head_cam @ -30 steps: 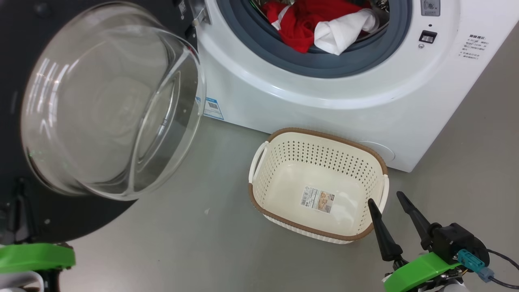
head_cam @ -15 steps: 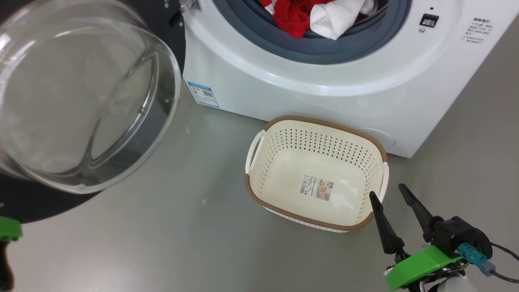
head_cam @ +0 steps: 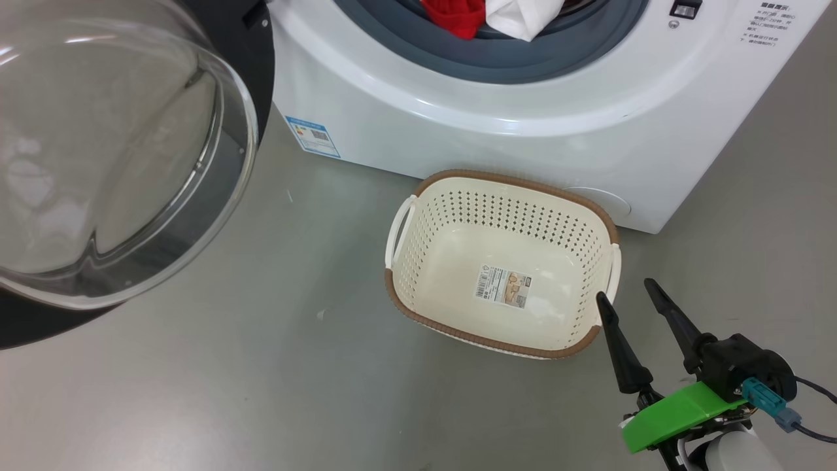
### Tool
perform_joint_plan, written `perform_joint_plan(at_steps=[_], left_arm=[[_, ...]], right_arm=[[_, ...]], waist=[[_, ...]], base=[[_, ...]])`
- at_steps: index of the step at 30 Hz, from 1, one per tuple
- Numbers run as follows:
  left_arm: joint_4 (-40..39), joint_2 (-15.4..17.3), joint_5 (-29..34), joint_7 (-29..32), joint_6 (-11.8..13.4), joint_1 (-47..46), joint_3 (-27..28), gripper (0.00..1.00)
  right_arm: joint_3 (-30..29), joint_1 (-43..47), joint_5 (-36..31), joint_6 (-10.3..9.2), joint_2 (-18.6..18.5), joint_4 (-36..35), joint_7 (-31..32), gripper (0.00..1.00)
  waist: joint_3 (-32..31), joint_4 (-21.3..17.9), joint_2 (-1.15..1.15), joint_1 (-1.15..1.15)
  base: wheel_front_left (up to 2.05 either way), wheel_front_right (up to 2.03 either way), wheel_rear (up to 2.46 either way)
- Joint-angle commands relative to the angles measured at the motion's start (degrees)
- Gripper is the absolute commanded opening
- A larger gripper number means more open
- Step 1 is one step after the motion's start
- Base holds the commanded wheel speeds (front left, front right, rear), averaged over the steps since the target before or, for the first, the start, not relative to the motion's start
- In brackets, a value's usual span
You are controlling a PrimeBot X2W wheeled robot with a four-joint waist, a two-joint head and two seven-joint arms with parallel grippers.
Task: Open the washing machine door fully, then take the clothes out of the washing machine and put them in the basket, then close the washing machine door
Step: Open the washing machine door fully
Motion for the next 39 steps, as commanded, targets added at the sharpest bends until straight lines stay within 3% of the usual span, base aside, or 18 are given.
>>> perform_joint_plan(at_steps=[1,12,30,31,34,35,36,39], left_arm=[[-0.4,4.5,0.8,-0.3,0.1,-1.5,2.4,0.0],[1.1,4.9,-0.1,-0.3,0.1,0.0,0.5,0.0],[-13.9,-3.4,-1.9,-0.3,0.1,16.2,-6.8,0.0],[-14.6,-3.8,-1.9,-0.3,0.1,17.1,-7.2,0.03],[-16.7,-4.6,-1.9,-0.3,0.1,19.8,-8.7,0.41],[-17.4,-4.9,-2.1,-0.3,0.1,20.7,-9.2,0.75],[-18.2,-5.2,-2.4,-0.3,0.1,21.5,-9.9,1.0],[-20.4,-5.5,-3.2,-0.3,0.1,24.1,-12.2,1.0]], right_arm=[[1.3,-1.3,-0.7,0.28,-0.2,-1.3,-0.5,1.0],[1.2,-1.1,-0.4,0.28,0.1,-0.9,-0.5,1.0],[1.5,2.4,1.7,0.28,0.3,-0.9,-0.5,1.0],[1.4,2.8,1.9,0.28,0.3,-1.0,-0.5,1.0],[1.1,4.0,2.4,0.28,0.4,-1.2,-0.5,1.0],[1.0,4.4,2.5,0.28,0.4,-1.4,-0.5,1.0],[0.9,4.8,2.6,0.28,0.4,-1.5,-0.5,1.0],[0.4,5.9,2.9,0.28,0.5,-1.9,-0.5,1.0]], waist=[[0.0,-0.1,0.0,0.0],[-2.1,0.0,0.0,0.0],[-9.7,-0.3,0.0,0.0],[-10.2,-0.5,0.0,0.0],[-11.6,-1.2,0.0,0.0],[-12.0,-1.5,0.0,0.0],[-12.3,-1.8,0.0,0.0],[-13.1,-2.9,0.0,0.0]], base=[[0.0,0.0,0.0],[0.0,0.0,0.0],[0.0,0.0,0.0],[0.0,0.0,0.0],[0.0,0.0,0.0],[0.0,0.0,0.0],[0.0,0.0,0.0],[0.0,0.0,0.0]])
